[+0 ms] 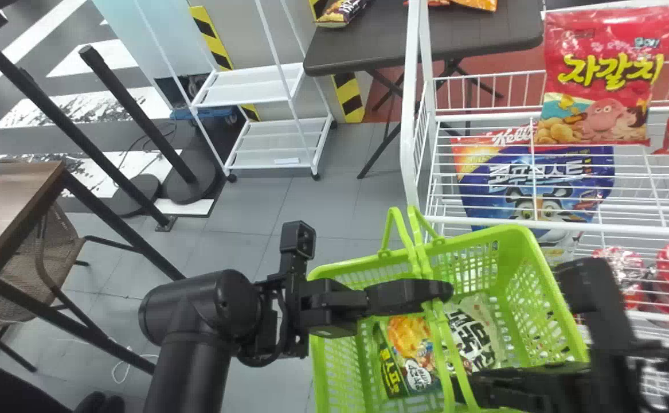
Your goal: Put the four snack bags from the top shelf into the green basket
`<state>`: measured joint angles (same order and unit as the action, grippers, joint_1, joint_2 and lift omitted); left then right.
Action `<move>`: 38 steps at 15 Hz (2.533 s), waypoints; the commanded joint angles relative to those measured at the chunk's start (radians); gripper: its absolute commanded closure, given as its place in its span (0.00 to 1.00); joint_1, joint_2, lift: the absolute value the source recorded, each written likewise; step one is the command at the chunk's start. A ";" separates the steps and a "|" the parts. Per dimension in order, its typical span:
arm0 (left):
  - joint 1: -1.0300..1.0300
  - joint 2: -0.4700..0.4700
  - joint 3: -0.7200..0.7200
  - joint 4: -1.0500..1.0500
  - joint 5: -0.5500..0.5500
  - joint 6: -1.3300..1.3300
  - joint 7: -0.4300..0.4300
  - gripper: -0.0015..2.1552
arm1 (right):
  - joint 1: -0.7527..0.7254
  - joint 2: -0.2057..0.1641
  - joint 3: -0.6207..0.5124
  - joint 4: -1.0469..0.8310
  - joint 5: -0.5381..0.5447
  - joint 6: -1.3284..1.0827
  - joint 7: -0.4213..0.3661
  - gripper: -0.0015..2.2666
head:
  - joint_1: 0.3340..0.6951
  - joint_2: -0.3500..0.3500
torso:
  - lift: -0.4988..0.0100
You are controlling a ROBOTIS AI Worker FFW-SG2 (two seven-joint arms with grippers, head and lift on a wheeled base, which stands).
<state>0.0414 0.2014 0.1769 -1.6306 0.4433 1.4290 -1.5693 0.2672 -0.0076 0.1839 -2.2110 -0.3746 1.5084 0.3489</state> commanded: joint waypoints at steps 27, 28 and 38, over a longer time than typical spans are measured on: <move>0.040 0.007 -0.001 0.015 0.014 -0.031 -0.011 1.00 | -0.694 0.009 -0.101 1.076 0.442 -1.162 -0.128 1.00 | 1.00 0.46 | 0.98; 0.043 0.009 0.001 0.014 0.014 -0.031 -0.011 1.00 | -0.680 0.009 -0.103 1.065 0.441 -1.175 -0.120 1.00 | 1.00 0.46 | 0.98; 0.060 0.035 0.018 0.015 0.043 -0.043 -0.011 1.00 | -0.299 0.009 -0.159 0.277 0.419 -0.840 -0.025 1.00 | 1.00 0.50 | 0.98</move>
<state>0.1008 0.2341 0.1946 -1.6153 0.4836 1.3889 -1.5693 -0.0975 0.0000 0.0457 -1.8052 0.0458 0.6033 0.3186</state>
